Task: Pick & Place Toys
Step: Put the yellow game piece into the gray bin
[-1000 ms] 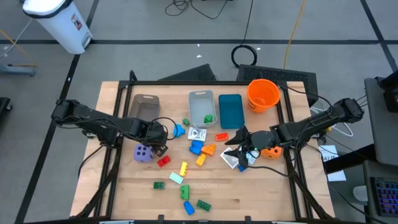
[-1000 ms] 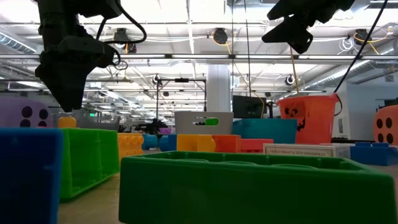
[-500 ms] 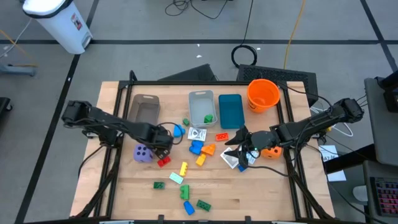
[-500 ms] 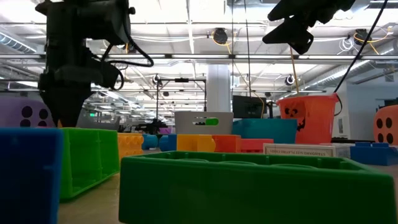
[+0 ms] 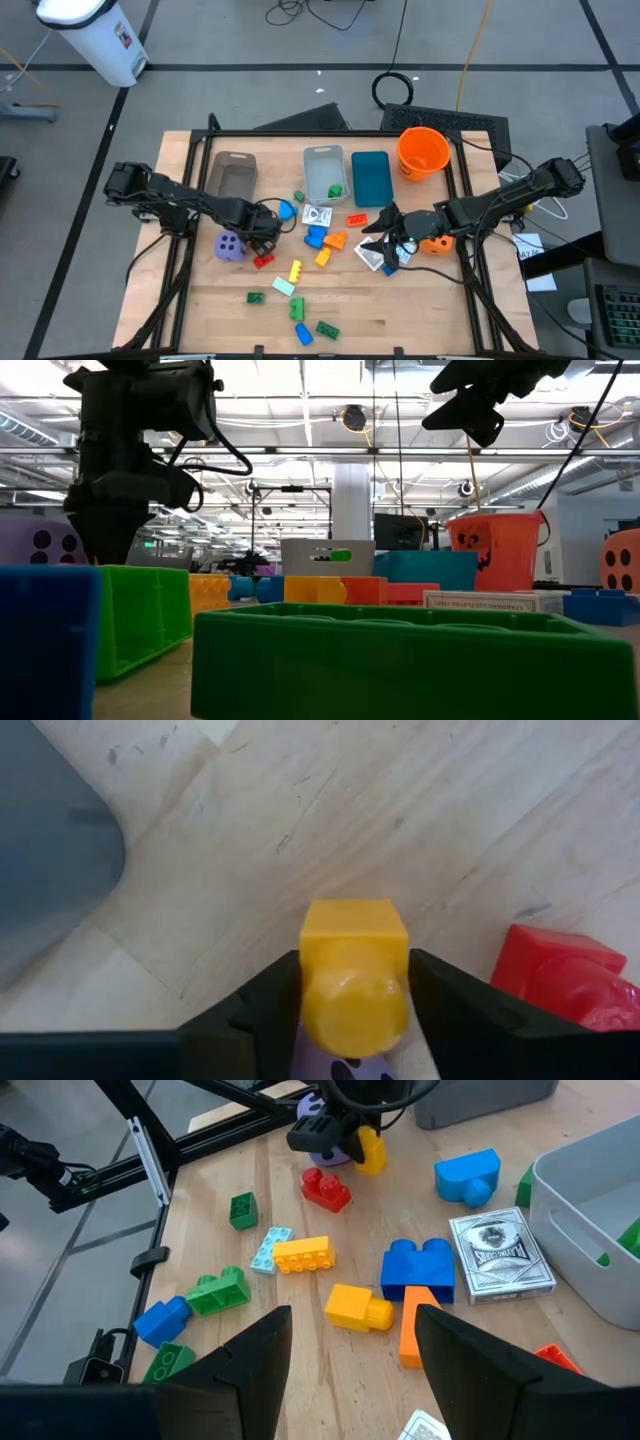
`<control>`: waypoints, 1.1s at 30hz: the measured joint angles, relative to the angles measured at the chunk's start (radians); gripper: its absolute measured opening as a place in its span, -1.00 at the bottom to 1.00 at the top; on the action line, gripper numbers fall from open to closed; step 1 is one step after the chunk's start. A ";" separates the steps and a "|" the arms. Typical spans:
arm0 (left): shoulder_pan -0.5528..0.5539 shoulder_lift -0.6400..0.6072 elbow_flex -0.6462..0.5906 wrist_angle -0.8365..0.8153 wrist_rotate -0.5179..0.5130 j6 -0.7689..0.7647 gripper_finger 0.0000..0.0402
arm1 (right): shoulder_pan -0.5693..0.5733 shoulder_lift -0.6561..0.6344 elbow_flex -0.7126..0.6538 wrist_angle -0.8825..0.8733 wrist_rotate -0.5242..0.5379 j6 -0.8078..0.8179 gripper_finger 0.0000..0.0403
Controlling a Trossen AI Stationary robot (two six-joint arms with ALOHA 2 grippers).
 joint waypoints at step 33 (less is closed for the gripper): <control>0.045 -0.348 0.171 0.508 -0.069 0.232 -0.30 | -0.045 0.013 0.000 0.365 -0.002 -0.061 0.02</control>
